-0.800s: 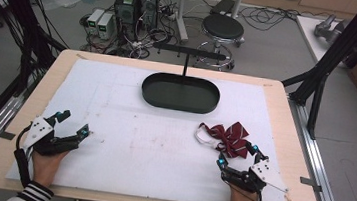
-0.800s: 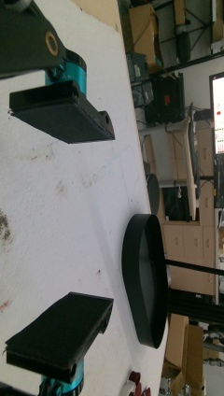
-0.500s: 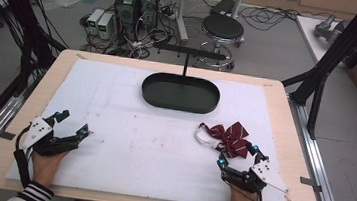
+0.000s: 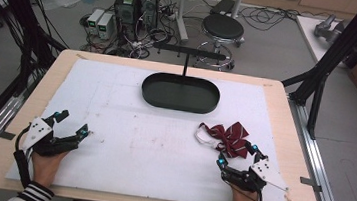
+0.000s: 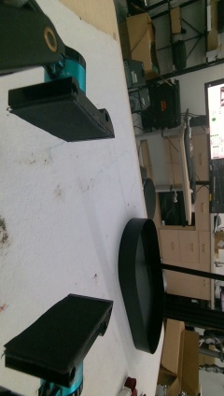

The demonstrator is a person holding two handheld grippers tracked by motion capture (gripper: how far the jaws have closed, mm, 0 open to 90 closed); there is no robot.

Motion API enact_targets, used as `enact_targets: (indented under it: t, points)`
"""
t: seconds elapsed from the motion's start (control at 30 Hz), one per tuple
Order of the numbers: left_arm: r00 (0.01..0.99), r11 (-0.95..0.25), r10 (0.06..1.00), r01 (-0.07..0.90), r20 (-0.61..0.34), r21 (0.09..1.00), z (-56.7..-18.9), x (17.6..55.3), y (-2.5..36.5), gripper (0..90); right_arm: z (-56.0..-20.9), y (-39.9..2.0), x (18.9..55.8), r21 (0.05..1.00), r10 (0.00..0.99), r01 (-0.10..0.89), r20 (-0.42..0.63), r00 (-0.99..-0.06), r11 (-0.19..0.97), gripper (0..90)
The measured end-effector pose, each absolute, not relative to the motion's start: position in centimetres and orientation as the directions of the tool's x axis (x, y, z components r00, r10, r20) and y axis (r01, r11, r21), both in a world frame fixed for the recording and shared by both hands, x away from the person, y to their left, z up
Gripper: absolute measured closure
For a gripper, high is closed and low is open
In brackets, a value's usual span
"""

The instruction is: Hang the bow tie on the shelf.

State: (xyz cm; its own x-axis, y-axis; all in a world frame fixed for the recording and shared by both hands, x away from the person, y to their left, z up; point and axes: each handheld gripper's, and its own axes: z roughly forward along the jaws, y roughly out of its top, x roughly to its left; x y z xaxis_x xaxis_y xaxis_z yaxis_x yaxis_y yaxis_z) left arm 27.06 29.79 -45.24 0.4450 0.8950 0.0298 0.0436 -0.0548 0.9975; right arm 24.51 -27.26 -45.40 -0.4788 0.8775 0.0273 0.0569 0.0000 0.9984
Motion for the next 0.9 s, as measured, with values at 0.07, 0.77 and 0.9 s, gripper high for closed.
enact_targets:
  t: [0.07,0.77,0.9]
  points:
    - [0.443,-0.059,0.896,0.043,0.034,0.997,-45.2,27.0,29.7,15.6,-45.3,-27.2,24.7,0.997,0.870,0.081,0.035,-0.492,0.006,2.9]
    - [0.442,-0.058,0.897,0.045,0.032,0.997,-45.2,27.1,29.8,15.6,-39.2,-23.3,28.7,0.925,0.748,0.257,-0.041,-0.663,0.279,5.3]
    - [0.440,-0.059,0.897,0.046,0.033,0.997,-45.2,27.1,29.8,15.6,-38.7,-22.6,30.0,0.900,0.741,0.325,0.003,-0.671,0.291,5.3]
